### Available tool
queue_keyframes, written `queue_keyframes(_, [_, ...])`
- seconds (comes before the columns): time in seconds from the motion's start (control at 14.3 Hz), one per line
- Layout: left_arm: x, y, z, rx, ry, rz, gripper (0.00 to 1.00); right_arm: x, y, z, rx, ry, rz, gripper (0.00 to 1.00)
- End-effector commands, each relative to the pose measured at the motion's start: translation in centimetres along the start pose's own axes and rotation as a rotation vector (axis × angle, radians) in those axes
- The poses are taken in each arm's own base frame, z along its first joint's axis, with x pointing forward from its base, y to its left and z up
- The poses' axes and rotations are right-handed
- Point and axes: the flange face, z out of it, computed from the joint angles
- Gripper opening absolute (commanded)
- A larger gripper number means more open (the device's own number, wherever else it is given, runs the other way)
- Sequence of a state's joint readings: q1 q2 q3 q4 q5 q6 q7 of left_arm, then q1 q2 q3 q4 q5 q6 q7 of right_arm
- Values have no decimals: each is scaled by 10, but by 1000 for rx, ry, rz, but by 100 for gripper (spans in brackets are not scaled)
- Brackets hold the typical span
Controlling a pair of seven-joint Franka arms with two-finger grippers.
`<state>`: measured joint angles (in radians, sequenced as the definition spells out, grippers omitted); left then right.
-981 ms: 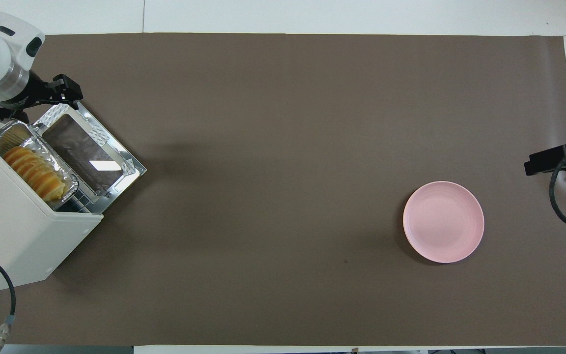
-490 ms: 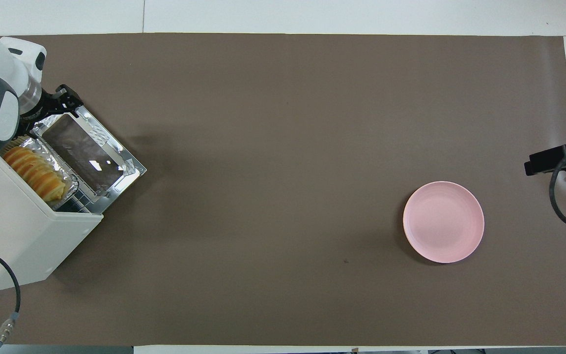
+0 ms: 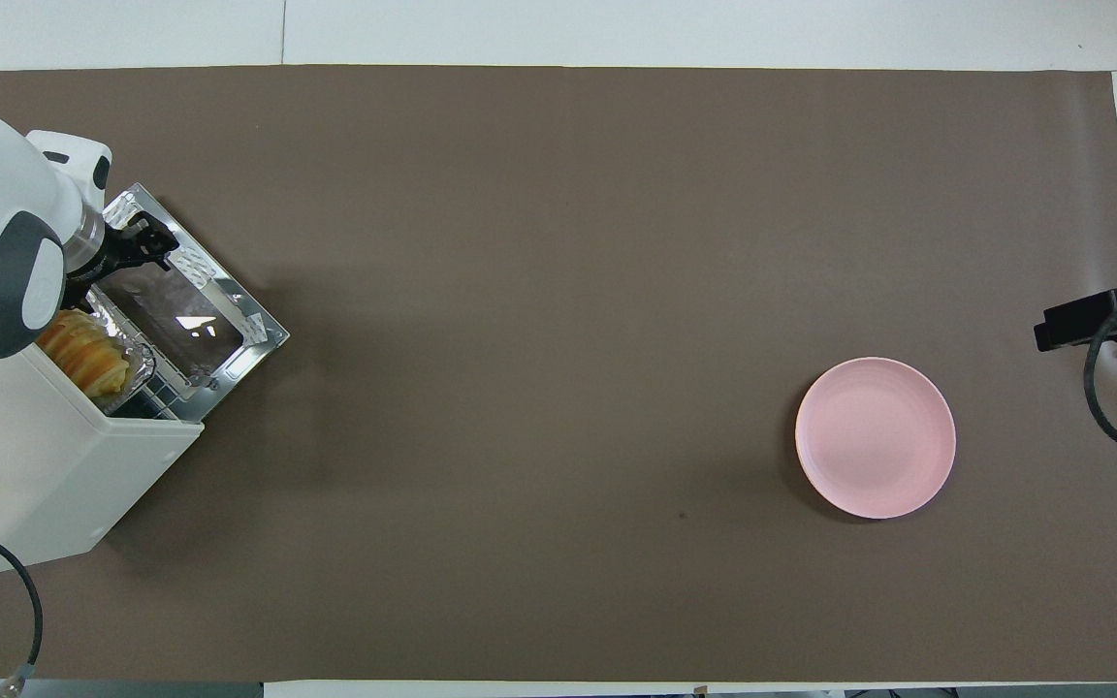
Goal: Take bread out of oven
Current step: 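Reach the left gripper into the oven and grasp the foil tray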
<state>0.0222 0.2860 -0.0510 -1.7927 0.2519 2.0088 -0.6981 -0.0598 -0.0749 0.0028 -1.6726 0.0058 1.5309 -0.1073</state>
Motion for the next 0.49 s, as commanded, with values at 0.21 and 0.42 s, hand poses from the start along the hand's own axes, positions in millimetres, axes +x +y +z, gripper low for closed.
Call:
queue_keyframes(0.21, [-8, -8, 1, -17, 50, 2, 71, -5, 4, -1, -14, -1, 2, 100])
queue_keyframes(0.42, [-14, -17, 11, -7, 36, 111, 26, -5, 4, -2, -14, -1, 2, 100])
